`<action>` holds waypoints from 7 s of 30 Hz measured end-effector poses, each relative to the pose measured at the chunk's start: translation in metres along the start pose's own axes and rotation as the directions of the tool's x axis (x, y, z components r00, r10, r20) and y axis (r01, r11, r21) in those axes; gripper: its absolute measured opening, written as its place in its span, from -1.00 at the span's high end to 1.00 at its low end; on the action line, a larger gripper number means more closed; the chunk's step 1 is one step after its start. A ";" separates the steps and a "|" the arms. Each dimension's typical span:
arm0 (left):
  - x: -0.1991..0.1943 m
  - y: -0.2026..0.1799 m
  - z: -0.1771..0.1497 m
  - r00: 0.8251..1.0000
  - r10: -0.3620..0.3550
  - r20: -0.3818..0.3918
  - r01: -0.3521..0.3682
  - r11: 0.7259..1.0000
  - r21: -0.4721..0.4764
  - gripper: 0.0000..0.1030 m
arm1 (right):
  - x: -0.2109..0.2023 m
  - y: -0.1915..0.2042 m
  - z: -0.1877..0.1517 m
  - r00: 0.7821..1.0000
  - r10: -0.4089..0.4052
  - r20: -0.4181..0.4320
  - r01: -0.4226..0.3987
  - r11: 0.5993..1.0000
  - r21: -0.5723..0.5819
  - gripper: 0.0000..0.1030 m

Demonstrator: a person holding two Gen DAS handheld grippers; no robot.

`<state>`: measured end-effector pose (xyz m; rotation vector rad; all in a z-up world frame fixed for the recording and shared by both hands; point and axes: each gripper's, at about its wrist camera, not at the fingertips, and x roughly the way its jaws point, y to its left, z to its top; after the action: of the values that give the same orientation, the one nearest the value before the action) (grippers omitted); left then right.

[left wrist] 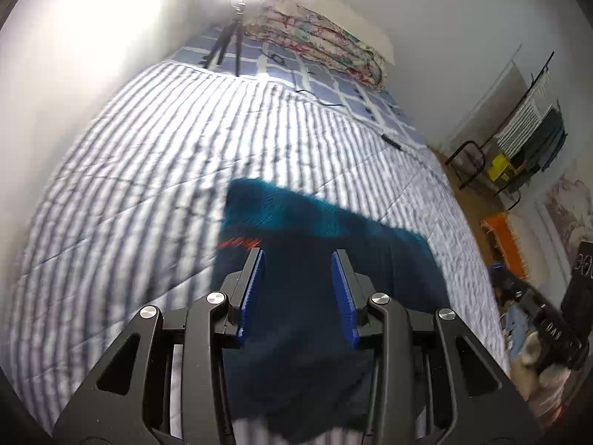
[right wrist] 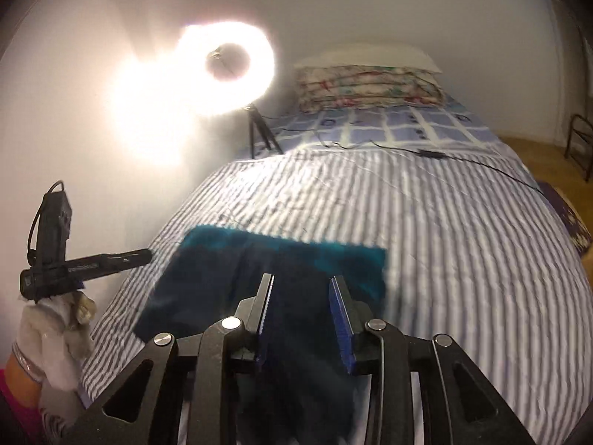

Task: Fold large clothes

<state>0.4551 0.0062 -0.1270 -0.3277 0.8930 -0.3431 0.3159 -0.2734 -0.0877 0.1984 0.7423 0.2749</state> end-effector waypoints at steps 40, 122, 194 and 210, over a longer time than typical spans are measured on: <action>0.107 0.053 0.022 0.988 0.111 -0.107 -0.112 0.994 -0.005 0.12 | 0.101 -0.020 -0.043 0.946 0.067 -0.317 -0.076 0.997 -0.016 0.41; 0.116 0.052 -0.045 0.970 -0.140 -0.197 0.097 0.972 -0.212 0.13 | 0.108 -0.097 -0.100 0.934 0.275 -0.227 -0.141 0.869 0.474 -0.04; 0.398 -0.296 0.086 0.995 -0.096 -0.039 0.102 0.979 0.177 0.04 | 0.116 -0.465 0.093 0.945 -0.325 -0.042 0.328 0.934 0.139 -0.05; 0.172 -0.343 0.078 0.981 -0.159 0.112 0.117 0.943 0.313 0.04 | -0.060 -0.331 0.135 0.919 -0.373 0.128 0.356 0.925 0.134 -0.14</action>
<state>0.5643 -0.3636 -0.0586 -0.1252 0.6717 -0.5755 0.4249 -0.6159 -0.0425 0.1771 0.6292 -0.1370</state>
